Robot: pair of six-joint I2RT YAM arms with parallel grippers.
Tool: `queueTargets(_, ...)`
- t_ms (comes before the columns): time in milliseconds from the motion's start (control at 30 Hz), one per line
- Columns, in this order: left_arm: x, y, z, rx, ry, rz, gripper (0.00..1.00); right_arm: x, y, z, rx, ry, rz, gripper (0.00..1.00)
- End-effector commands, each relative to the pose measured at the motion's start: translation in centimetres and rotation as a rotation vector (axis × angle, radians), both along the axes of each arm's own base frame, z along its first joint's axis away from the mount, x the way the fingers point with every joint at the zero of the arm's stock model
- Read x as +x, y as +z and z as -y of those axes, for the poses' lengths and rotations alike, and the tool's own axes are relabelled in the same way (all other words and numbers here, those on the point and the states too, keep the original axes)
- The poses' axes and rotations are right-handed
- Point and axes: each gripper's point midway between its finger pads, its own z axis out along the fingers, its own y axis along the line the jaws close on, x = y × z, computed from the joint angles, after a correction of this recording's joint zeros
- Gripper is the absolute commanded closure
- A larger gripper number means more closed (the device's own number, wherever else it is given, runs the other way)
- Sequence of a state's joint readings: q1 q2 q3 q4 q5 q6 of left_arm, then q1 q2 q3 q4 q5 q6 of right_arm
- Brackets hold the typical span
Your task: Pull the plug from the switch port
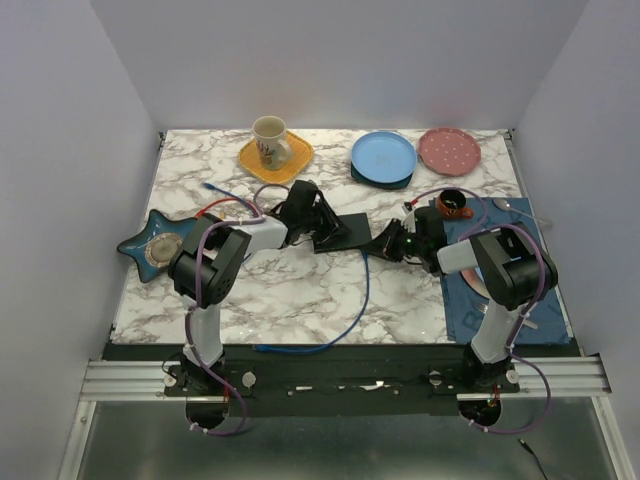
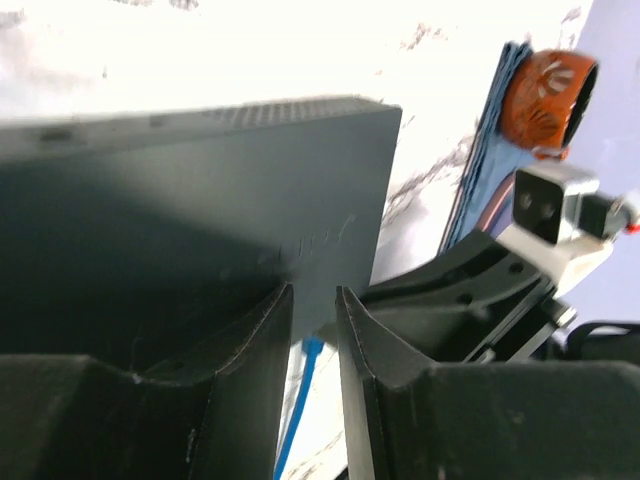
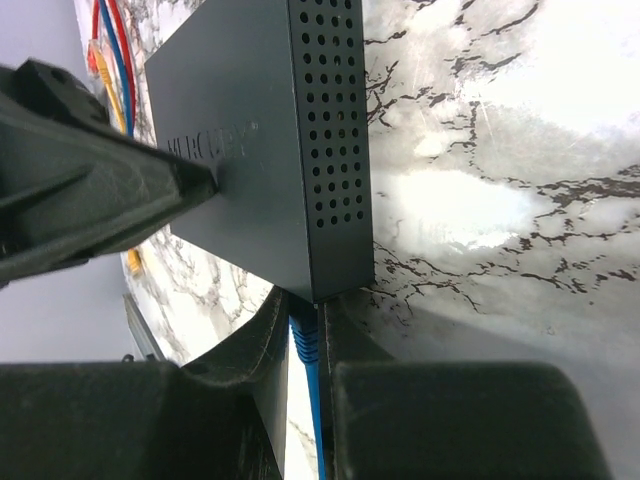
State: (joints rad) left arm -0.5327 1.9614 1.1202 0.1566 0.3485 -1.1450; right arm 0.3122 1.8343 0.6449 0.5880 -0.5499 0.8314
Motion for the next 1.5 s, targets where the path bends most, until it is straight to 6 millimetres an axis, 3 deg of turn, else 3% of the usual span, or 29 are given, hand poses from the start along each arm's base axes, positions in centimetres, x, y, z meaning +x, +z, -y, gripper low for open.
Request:
queueTargets(0,-3.0,-1.3,-1.1,0.174,-0.025,0.041,0.61,-1.4,-1.9,0.6,-0.049,0.022,-0.08,1.0)
queueTargets(33,-4.0,-1.9,-1.3,0.226,-0.033,0.034,0.61,-1.3,-1.8,0.5,-0.048,0.023,-0.081,1.0)
queueTargets(133,-4.6,-3.0,-2.3,0.336,-0.011,0.028,0.6,-0.8,-1.4,0.5,-0.046,0.022,-0.073,1.0)
queueTargets(400,-5.2,-4.9,-1.5,0.318,-0.028,-0.039,0.59,-0.9,-1.1,0.5,-0.054,0.027,-0.067,0.99)
queueTargets(600,-3.7,-6.4,-2.3,0.268,0.038,-0.111,0.59,-2.2,-1.4,0.2,-0.032,0.076,-0.086,1.0)
queueTargets(933,-2.1,-6.4,-1.9,0.214,0.073,-0.135,0.59,-5.3,-2.8,0.5,-0.052,0.127,-0.121,1.0)
queueTargets(1067,-1.7,-4.3,-2.4,0.19,0.079,-0.049,0.59,-4.4,-0.1,0.9,-0.059,0.09,-0.029,1.0)
queueTargets(1100,-1.4,-2.4,-2.6,0.169,0.082,-0.002,0.58,-3.5,2.3,0.8,-0.051,0.078,0.042,1.0)
queueTargets(1133,-1.6,-2.1,-3.0,0.165,0.078,0.03,0.57,-3.3,2.8,1.2,-0.081,0.063,0.048,1.0)
queueTargets(1233,-2.0,1.2,-3.1,0.126,0.036,0.142,0.44,-2.0,7.5,1.8,-0.126,0.032,0.159,1.0)
queueTargets(1300,-2.6,3.3,-2.3,0.086,-0.031,0.208,0.36,-1.4,9.5,2.0,-0.14,0.025,0.194,1.0)
queueTargets(1367,-4.3,3.9,-1.6,0.057,-0.088,0.282,0.29,-1.0,11.6,2.0,-0.147,0.024,0.215,1.0)
queueTargets(1400,-4.7,5.7,-1.5,0.026,-0.084,0.345,0.25,-0.9,12.1,1.9,-0.144,0.023,0.216,1.0)
queueTargets(1433,-4.7,6.8,-1.2,-0.001,-0.073,0.414,0.02,-1.0,12.5,1.7,-0.132,0.027,0.21,1.0)
queueTargets(1467,-6.3,5.8,-1.0,0.024,-0.085,0.417,0.01,-0.9,13.2,1.6,-0.122,0.029,0.221,1.0)
